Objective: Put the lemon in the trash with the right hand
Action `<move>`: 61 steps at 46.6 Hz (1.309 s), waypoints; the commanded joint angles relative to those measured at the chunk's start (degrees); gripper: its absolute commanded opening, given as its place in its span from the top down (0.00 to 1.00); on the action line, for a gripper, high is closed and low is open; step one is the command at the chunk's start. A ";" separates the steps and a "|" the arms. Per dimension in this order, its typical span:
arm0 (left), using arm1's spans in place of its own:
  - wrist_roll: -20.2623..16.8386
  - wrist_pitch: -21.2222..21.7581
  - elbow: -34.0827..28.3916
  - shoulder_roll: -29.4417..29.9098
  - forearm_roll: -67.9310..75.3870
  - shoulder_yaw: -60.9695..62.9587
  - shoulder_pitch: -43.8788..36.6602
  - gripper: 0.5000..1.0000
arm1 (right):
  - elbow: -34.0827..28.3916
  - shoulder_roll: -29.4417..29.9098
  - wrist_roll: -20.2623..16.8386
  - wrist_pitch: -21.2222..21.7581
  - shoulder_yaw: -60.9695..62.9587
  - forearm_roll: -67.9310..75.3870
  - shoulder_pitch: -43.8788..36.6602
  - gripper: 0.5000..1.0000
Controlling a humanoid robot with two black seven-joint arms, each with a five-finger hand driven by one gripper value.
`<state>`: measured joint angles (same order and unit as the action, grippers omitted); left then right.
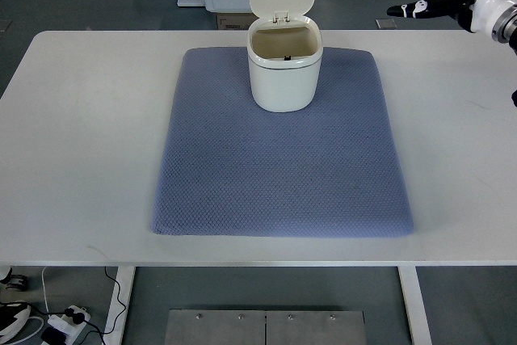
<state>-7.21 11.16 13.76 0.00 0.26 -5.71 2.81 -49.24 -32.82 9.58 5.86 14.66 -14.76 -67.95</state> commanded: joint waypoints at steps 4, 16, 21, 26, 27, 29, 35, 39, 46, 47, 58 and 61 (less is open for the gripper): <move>0.01 0.00 0.04 0.00 0.00 0.00 0.00 0.00 | 0.02 0.04 -0.18 0.12 6.34 -0.10 4.66 0.00; 0.01 0.00 -0.04 0.00 0.00 0.00 0.00 0.00 | 0.63 1.18 -0.18 0.29 17.23 0.08 13.89 0.00; 0.01 0.00 0.04 0.00 0.00 0.00 0.00 0.00 | 0.54 1.71 -0.18 0.29 22.68 0.08 18.63 0.00; 0.01 0.00 0.04 0.00 0.00 0.00 0.00 0.00 | 0.63 3.46 -0.27 0.21 26.91 0.17 21.36 0.00; 0.01 0.00 0.04 0.00 0.00 0.00 0.00 0.00 | 0.72 3.82 -0.18 0.12 27.17 0.25 21.80 0.00; 0.01 0.00 0.04 0.00 0.00 0.00 0.00 0.00 | 0.72 4.34 -0.01 -0.15 27.26 1.04 22.59 0.00; 0.01 0.00 0.04 0.00 0.00 0.00 0.00 0.00 | 0.90 5.49 0.43 -0.50 27.44 6.57 24.44 0.00; 0.01 0.00 0.04 0.00 0.00 0.00 0.00 0.00 | 0.90 8.64 0.70 -0.50 28.40 8.34 25.76 0.00; 0.01 0.00 -0.04 0.00 0.00 0.00 0.00 0.00 | 0.90 11.72 3.95 -0.50 31.21 8.34 28.57 0.00; 0.01 0.00 0.04 0.00 0.00 0.00 0.00 0.00 | 0.90 12.16 4.13 -0.50 31.65 8.34 28.75 0.00; 0.01 0.00 0.04 0.00 0.00 0.00 0.00 0.00 | 1.60 16.21 5.27 -0.50 38.95 7.90 31.30 0.00; 0.01 0.00 0.04 0.00 0.00 0.00 0.00 0.00 | 1.60 16.74 6.93 -0.50 39.30 7.73 31.56 0.00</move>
<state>-7.21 11.16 13.77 0.00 0.27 -5.71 2.81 -47.69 -16.61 15.15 5.31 53.65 -6.88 -36.66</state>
